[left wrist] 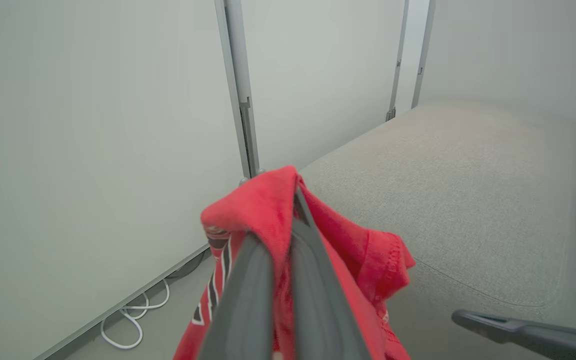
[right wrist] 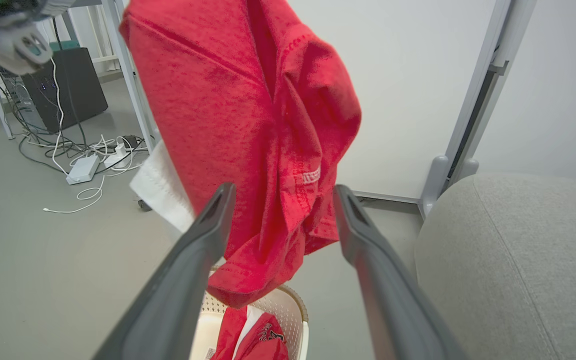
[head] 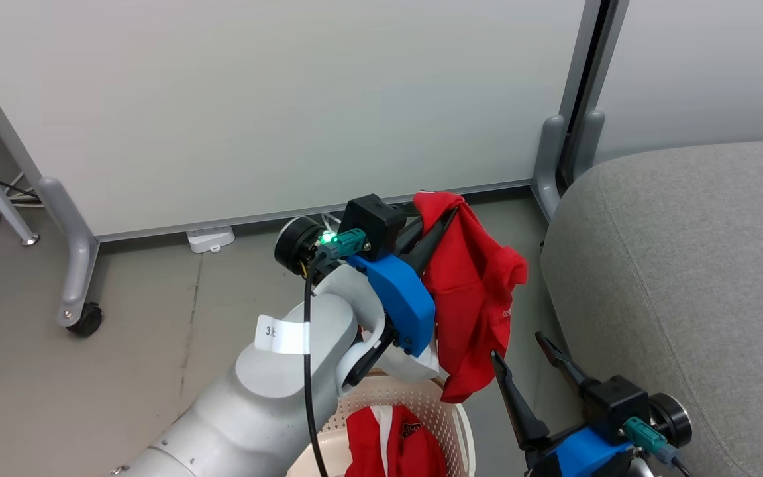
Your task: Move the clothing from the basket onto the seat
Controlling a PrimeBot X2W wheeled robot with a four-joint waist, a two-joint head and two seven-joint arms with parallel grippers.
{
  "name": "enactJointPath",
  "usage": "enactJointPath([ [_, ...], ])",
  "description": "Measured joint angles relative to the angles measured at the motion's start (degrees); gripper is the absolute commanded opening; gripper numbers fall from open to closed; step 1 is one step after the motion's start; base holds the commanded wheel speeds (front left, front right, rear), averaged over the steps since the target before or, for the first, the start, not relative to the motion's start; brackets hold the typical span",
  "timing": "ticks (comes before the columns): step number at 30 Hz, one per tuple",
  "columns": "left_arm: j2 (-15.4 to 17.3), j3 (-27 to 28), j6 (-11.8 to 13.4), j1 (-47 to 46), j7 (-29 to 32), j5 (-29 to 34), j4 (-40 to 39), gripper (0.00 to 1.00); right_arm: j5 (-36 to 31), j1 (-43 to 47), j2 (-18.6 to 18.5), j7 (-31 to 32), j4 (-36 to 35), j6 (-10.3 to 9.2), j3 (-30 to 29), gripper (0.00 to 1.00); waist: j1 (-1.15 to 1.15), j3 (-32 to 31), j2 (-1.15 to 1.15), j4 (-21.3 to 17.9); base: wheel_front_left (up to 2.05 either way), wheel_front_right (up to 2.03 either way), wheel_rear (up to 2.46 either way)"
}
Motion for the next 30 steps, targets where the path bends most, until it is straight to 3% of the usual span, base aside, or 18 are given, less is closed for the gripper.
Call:
enactJointPath([
  [15, 0.01, -5.34, 1.19, -1.14, -2.03, -5.13, 3.09, 0.0, 0.43, -0.02, 0.0, 0.86, 0.56, 0.0, 2.57, 1.0, 0.01, 0.21, 0.0, -0.51, 0.0, 0.0, 0.0],
  [23, 0.02, -7.89, 1.68, -2.36, -2.75, -7.72, 3.45, 0.0, 1.12, -5.36, 0.01, 2.34, 7.26, 0.0, 7.3, 1.0, 0.01, 0.84, 0.0, -0.08, 0.0, 0.0, 0.0],
  [30, 0.02, -9.82, 2.46, -3.25, -3.33, -9.57, 3.15, 0.0, 0.15, -12.1, 0.01, -0.64, 14.85, 0.0, 8.26, 1.0, 0.01, 1.09, 0.0, 0.11, 0.0, 0.0, 0.0],
])
